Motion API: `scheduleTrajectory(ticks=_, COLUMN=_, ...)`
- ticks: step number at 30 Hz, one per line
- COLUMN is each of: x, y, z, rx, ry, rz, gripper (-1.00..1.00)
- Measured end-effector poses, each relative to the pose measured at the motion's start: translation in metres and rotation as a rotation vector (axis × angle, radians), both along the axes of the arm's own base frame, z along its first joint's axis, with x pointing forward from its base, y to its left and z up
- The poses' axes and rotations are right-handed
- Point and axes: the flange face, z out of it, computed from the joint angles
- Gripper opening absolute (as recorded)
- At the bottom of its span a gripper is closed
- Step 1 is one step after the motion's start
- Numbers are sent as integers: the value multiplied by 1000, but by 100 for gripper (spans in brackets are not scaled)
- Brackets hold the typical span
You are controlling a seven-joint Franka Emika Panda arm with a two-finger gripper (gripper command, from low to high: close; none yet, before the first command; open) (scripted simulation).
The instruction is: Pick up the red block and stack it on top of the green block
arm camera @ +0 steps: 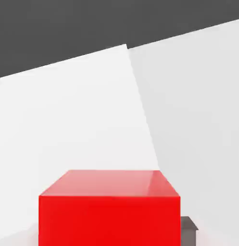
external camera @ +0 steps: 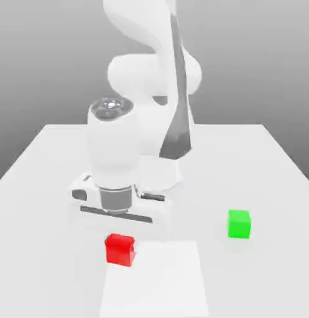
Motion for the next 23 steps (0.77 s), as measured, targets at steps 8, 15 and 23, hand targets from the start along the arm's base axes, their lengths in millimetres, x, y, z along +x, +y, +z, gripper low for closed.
scheduleTrajectory(ticks=8, x=-73, y=163, z=27, rx=18, ry=-4, rz=567, gripper=-100)
scheduleTrajectory(ticks=15, x=-140, y=227, z=14, rx=-18, ry=-5, rz=899, gripper=-100)
scheduleTrajectory(ticks=23, x=-140, y=224, z=-31, rx=-17, ry=-4, rz=894, gripper=100)
